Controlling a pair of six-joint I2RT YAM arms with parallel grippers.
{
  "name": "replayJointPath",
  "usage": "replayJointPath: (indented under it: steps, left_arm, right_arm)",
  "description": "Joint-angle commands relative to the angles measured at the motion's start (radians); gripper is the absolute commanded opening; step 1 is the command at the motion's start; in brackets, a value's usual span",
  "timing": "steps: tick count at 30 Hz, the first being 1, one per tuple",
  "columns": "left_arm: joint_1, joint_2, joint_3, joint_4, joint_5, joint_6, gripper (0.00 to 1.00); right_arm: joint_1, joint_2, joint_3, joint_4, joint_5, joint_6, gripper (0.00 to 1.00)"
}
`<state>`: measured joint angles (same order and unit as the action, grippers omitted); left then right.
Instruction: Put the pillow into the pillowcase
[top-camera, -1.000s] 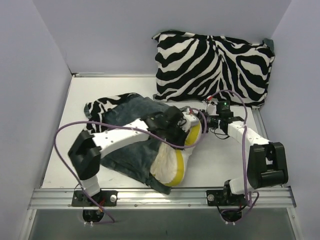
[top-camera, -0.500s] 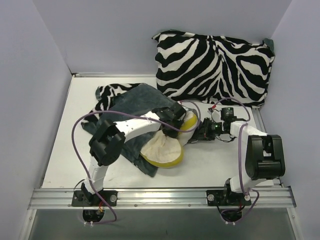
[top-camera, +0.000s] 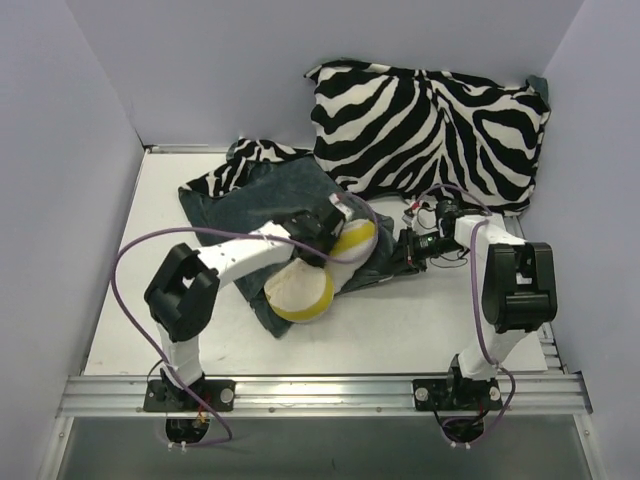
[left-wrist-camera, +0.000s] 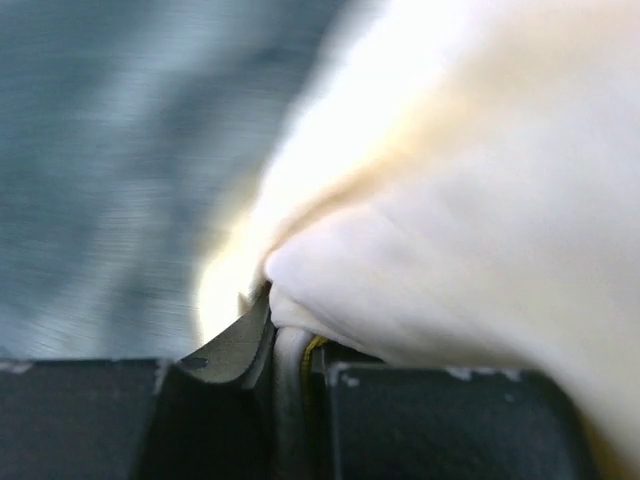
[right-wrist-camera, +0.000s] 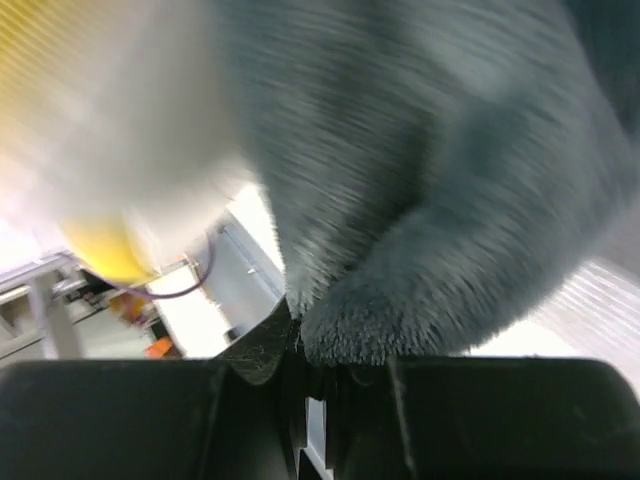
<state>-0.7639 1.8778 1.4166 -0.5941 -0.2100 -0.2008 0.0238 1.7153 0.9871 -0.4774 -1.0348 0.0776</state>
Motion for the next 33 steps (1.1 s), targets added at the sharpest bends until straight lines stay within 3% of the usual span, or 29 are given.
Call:
replayJointPath:
  steps: [1, 3, 4, 7, 8, 11, 16, 18, 21, 23, 27, 28, 29, 31, 32, 33]
  left_arm:
    - [-0.142, 0.015, -0.058, -0.174, -0.126, 0.195, 0.12]
    - [-0.187, -0.017, 0.005, -0.220, -0.074, 0.222, 0.25]
    - [-0.181, -0.029, 0.034, -0.236, 0.020, 0.228, 0.43]
    - [-0.109, -0.055, 0.178, -0.341, 0.182, 0.239, 0.66]
    - [-0.094, -0.055, 0.215, -0.399, 0.225, 0.245, 0.78]
    - [-0.026, -0.046, 0.362, -0.510, 0.338, 0.302, 0.84]
    - [0.144, -0.036, 0.496, -0.615, 0.578, 0.423, 0.88]
    - [0.156, -0.017, 0.566, -0.693, 0.693, 0.503, 0.88]
    - [0.111, 0.018, 0.672, -0.765, 0.792, 0.503, 0.91]
    - [0.045, 0.052, 0.732, -0.786, 0.845, 0.468, 0.97]
    - [-0.052, 0.121, 0.901, -0.788, 0.912, 0.419, 0.97]
    - [-0.055, 0.124, 0.932, -0.773, 0.893, 0.403, 0.97]
    - [-0.054, 0.126, 0.932, -0.739, 0.750, 0.355, 0.97]
    - [0.001, 0.124, 0.860, -0.736, 0.622, 0.362, 0.90]
    - [0.029, 0.116, 0.813, -0.702, 0.484, 0.366, 0.73]
    - [0.088, 0.121, 0.785, -0.693, 0.416, 0.367, 0.67]
  right_arm:
    - [0.004, 0.049, 0.122, -0.164, -0.065, 0.043, 0.00]
    - [-0.008, 0.058, 0.159, -0.167, -0.065, 0.054, 0.00]
    - [-0.021, 0.059, 0.166, -0.171, -0.064, 0.065, 0.00]
    - [-0.021, 0.058, 0.163, -0.185, -0.061, 0.065, 0.00]
    - [-0.021, 0.053, 0.151, -0.187, -0.056, 0.067, 0.00]
    - [-0.021, 0.059, 0.137, -0.184, -0.031, 0.080, 0.00]
    - [-0.021, 0.099, 0.160, -0.181, 0.016, 0.105, 0.00]
    - [-0.021, 0.113, 0.174, -0.179, 0.035, 0.122, 0.00]
    - [-0.021, 0.145, 0.208, -0.175, 0.036, 0.142, 0.00]
    - [-0.018, 0.155, 0.223, -0.168, 0.036, 0.165, 0.00]
    - [0.011, 0.168, 0.248, -0.164, 0.041, 0.186, 0.00]
    - [0.018, 0.168, 0.251, -0.164, 0.042, 0.188, 0.00]
    - [0.019, 0.165, 0.255, -0.164, 0.045, 0.191, 0.00]
    - [0.022, 0.162, 0.255, -0.167, 0.061, 0.186, 0.00]
    - [0.022, 0.165, 0.252, -0.167, 0.065, 0.182, 0.00]
    - [0.022, 0.162, 0.249, -0.168, 0.071, 0.182, 0.00]
